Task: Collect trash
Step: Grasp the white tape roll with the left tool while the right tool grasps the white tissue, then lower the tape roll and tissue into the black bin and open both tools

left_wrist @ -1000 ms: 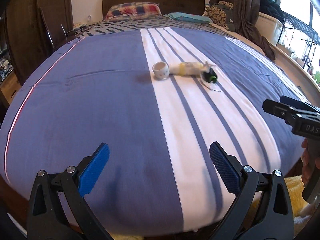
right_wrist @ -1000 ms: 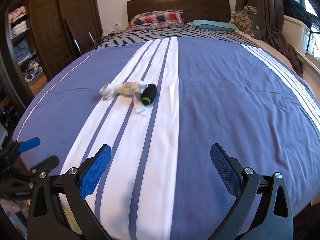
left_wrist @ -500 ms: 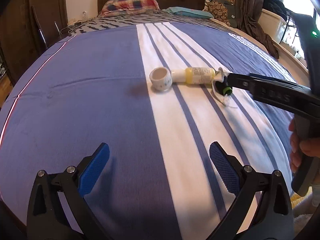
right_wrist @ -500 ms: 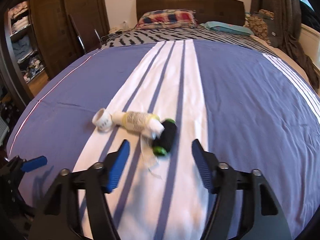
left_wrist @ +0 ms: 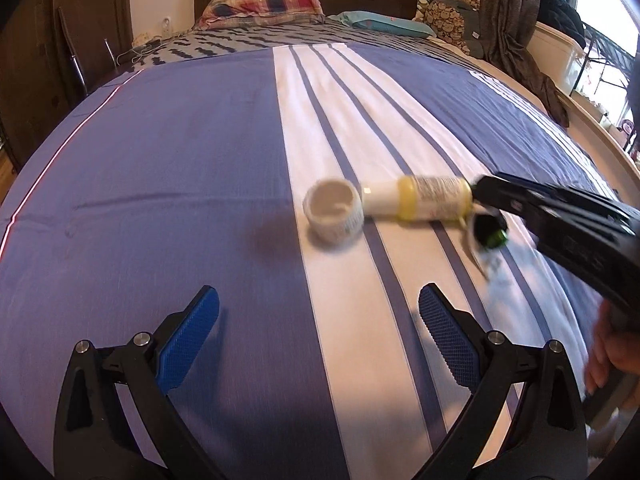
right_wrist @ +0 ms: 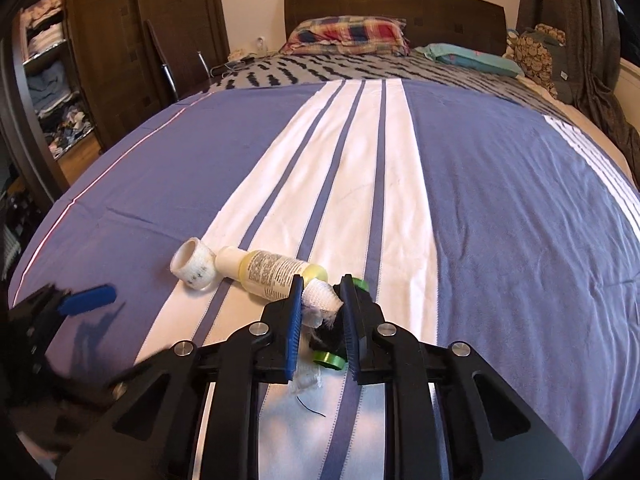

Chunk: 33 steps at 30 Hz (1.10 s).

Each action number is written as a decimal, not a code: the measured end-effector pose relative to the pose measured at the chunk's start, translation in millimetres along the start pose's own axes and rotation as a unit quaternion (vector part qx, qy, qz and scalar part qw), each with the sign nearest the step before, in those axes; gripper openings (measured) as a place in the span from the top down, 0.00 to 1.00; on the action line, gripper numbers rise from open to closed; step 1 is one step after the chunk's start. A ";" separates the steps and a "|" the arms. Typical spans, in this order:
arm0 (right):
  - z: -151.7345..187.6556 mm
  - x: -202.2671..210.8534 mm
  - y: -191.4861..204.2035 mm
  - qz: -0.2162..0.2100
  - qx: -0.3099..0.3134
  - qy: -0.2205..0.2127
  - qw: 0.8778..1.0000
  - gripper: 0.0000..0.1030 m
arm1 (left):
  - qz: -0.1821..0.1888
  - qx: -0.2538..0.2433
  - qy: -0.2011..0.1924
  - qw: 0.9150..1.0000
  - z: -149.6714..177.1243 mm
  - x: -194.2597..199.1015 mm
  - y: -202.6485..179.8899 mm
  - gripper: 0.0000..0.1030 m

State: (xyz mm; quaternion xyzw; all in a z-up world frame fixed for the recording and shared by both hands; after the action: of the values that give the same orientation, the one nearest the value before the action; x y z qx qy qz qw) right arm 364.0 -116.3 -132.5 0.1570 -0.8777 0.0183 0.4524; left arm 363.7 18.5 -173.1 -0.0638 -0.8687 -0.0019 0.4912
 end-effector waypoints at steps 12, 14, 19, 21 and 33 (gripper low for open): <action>-12.2 43.6 -13.1 -0.006 0.009 -0.039 0.999 0.82 | 0.025 0.018 0.009 0.999 -38.7 -34.4 5.1 0.36; -11.4 46.3 -11.9 -0.005 0.014 -0.040 0.999 0.82 | 0.035 0.014 0.012 0.999 -41.5 -35.4 2.6 0.52; -6.9 51.9 -12.2 -0.004 0.015 -0.040 0.999 0.82 | 0.029 0.006 0.013 0.999 -38.3 -28.6 -4.8 0.70; -4.1 57.4 -12.4 -0.004 0.016 -0.041 0.999 0.82 | 0.029 0.002 0.016 0.999 -31.4 -22.9 -8.4 0.70; 22.8 122.0 -5.0 0.005 0.021 -0.070 0.997 0.82 | 0.022 -0.030 -0.031 0.999 13.9 72.0 -42.8 0.70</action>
State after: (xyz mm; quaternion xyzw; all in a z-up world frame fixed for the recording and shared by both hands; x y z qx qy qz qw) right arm 281.5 -156.6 -48.9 0.1629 -0.9073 0.0275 0.3866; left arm 310.3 -15.2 -116.4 -0.0981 -0.8815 -0.0154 0.4615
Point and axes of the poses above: each gripper's, at about its wrist camera, not at the fingertips, and x roughly against the way its jaws point, y to its left, z to its underside, the point moved 8 cm from there along -x, roughly the way its jaws point, and after that the axes turned 8 degrees about y, right-handed, at the moved point
